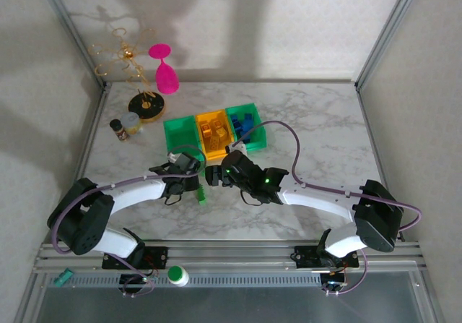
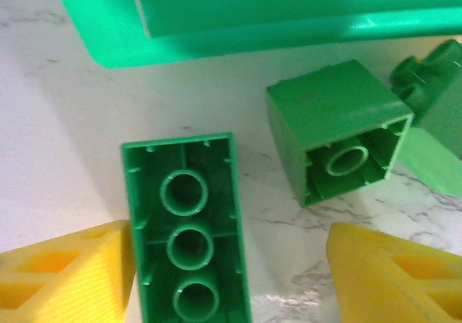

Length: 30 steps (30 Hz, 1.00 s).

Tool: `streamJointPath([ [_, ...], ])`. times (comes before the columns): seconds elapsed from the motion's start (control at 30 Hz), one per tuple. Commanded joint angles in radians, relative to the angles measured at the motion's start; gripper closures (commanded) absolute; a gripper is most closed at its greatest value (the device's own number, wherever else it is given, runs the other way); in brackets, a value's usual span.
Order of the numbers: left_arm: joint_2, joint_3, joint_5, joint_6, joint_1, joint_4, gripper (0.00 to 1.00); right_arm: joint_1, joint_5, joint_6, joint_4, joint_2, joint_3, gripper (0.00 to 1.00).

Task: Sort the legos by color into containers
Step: Pick up the lego from the middle-left of the table.

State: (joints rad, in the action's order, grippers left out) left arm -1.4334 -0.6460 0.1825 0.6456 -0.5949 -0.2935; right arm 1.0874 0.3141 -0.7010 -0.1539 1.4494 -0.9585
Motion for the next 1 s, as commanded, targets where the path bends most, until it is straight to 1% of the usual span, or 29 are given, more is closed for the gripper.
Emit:
streamJointPath([
  [0.0, 0.012, -0.012, 0.065, 0.026, 0.010, -0.051, 0.33, 0.014, 0.020, -0.014, -0.010, 0.002, 0.014, 0.01],
  [0.07, -0.003, -0.017, 0.077, 0.032, 0.020, -0.056, 0.34, 0.013, 0.022, -0.015, -0.012, -0.001, 0.016, 0.01],
  [0.13, -0.012, -0.026, 0.090, 0.045, 0.024, -0.051, 0.38, 0.013, 0.023, -0.015, -0.010, -0.006, 0.018, 0.01],
  [0.33, -0.022, -0.025, 0.081, 0.044, 0.030, -0.026, 0.50, 0.014, 0.029, -0.020, -0.018, -0.016, 0.024, 0.01],
  [0.43, -0.032, -0.017, 0.058, 0.039, 0.040, -0.011, 0.53, 0.012, 0.035, -0.020, -0.021, -0.021, 0.031, 0.01],
  [0.73, -0.018, -0.009, 0.070, 0.023, 0.043, -0.016, 0.66, 0.013, 0.042, -0.020, -0.023, -0.025, 0.032, 0.01],
  [0.97, 0.030, -0.007, 0.089, 0.022, 0.043, -0.052, 0.71, 0.014, 0.043, -0.019, -0.029, -0.046, 0.032, 0.01],
])
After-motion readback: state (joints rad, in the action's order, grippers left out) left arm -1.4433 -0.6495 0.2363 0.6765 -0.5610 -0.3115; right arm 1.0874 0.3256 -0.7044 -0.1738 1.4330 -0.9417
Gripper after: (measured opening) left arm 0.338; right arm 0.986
